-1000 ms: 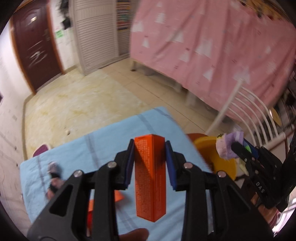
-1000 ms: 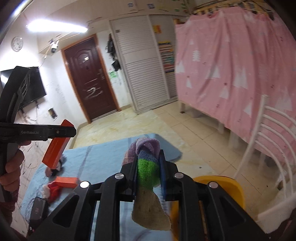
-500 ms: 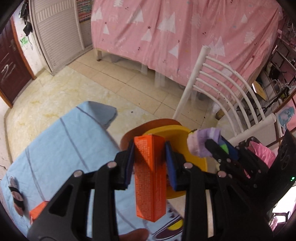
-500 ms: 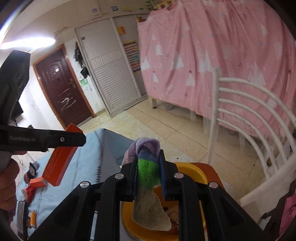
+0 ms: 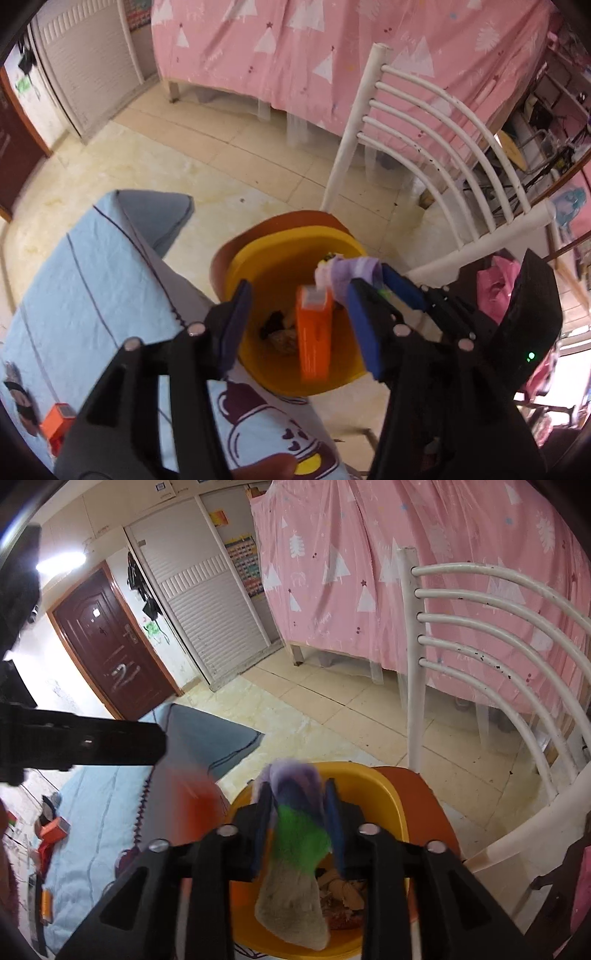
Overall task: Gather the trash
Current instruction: 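Carry the box and sock over the yellow bin and open both tools, then bring both tools back over the bed, then grasp the white cloth with the left tool while the right tool grasps the long orange box, then carry the cloth and box to the yellow bin and release both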
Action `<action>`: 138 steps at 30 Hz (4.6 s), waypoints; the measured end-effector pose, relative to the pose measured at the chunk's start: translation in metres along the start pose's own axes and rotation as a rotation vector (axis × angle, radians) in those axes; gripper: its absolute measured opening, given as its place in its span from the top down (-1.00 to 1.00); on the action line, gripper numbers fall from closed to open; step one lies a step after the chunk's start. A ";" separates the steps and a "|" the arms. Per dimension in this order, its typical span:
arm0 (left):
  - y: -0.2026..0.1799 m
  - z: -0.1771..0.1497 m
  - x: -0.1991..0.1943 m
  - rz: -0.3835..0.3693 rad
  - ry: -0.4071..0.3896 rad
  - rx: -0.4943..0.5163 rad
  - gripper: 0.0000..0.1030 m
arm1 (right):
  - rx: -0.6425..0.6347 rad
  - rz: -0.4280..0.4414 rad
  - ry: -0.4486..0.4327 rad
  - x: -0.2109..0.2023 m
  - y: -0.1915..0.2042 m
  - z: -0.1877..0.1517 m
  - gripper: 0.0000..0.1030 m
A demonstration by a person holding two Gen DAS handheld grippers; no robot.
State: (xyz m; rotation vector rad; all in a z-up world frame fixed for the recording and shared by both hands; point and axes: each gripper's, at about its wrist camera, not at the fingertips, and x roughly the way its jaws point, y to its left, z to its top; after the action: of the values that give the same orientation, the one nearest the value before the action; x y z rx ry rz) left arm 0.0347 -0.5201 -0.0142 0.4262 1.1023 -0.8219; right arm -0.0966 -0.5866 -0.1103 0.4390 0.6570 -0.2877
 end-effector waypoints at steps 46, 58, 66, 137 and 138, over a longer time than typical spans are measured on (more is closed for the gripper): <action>0.273 -0.206 -0.180 0.284 -0.147 -0.316 0.01 | -0.442 0.309 0.045 0.005 0.308 0.000 -0.55; 0.302 -0.259 -0.153 0.149 -0.075 -0.416 0.01 | -0.499 0.338 0.106 0.016 0.350 -0.019 -0.56; 0.307 -0.274 -0.133 0.109 -0.028 -0.431 0.01 | -0.534 0.363 0.147 0.022 0.372 -0.033 -0.56; 0.314 -0.244 -0.175 0.180 -0.177 -0.493 0.49 | -0.547 0.369 0.143 0.011 0.335 -0.037 0.58; 0.309 -0.240 -0.175 0.184 -0.177 -0.481 0.49 | -0.536 0.367 0.135 0.009 0.329 -0.034 0.58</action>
State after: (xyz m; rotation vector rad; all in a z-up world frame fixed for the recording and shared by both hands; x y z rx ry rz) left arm 0.0875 -0.0967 0.0181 0.0470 1.0375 -0.4032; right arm 0.0207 -0.2854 -0.0415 0.0579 0.7401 0.2678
